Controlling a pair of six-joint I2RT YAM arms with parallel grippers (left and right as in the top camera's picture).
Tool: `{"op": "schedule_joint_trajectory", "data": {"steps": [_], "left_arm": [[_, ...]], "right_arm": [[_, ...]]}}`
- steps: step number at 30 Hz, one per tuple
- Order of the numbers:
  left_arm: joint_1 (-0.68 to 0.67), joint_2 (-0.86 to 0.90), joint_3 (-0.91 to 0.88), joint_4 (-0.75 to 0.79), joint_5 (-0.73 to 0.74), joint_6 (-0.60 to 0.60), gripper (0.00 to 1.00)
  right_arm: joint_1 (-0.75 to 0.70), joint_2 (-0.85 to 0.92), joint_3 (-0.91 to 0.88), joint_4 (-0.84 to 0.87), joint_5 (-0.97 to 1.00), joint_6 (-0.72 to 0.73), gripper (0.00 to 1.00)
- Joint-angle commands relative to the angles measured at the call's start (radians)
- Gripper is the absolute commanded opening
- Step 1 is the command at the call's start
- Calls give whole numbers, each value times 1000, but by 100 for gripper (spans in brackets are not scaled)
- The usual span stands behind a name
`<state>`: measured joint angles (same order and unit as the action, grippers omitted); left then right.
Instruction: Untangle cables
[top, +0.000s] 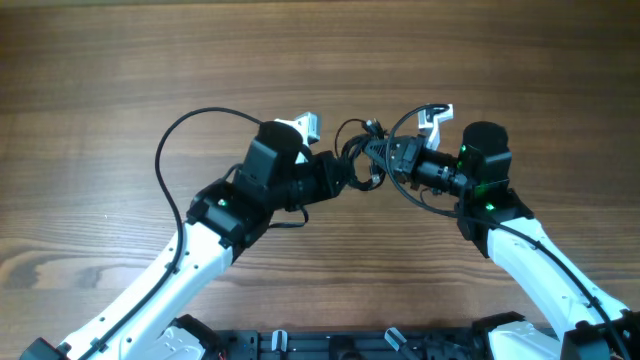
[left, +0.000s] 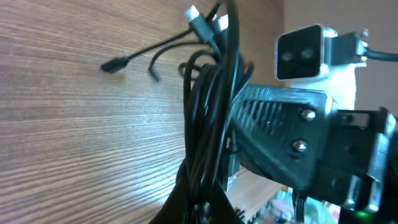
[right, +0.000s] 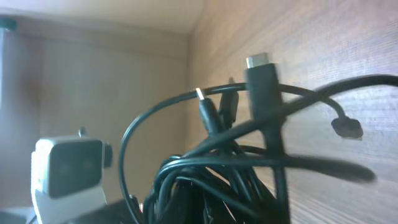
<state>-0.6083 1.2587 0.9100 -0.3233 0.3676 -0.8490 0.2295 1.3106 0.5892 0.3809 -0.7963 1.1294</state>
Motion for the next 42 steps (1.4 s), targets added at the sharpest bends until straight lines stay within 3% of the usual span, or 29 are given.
{"op": "schedule_joint_trajectory", "data": {"steps": [1,5,13,21,26,30,38,42], "left_arm": [[-38,-5,1,-58,-47,-119,4],[-38,-5,1,-62,-59,-215,4],[-64,-5,1,-63,-83,-231,4],[-67,-5,1,-62,-160,-509,4],[-69,-5,1,-63,-160,-684,4],[-68,-5,1,-63,-196,-712,4],[9,-6,1,-61,-242,-712,4],[30,-6,1,-48,-238,-733,4]], "right_arm": [[-24,-16,7,51,207,27,5],[-24,-16,7,52,214,22,5],[-24,-16,7,54,258,104,5],[87,-16,7,23,332,89,5],[190,-16,7,23,499,-37,5],[235,-16,7,21,526,-141,5],[235,-17,7,-17,341,-410,5],[235,-16,7,-94,298,-458,7]]}}
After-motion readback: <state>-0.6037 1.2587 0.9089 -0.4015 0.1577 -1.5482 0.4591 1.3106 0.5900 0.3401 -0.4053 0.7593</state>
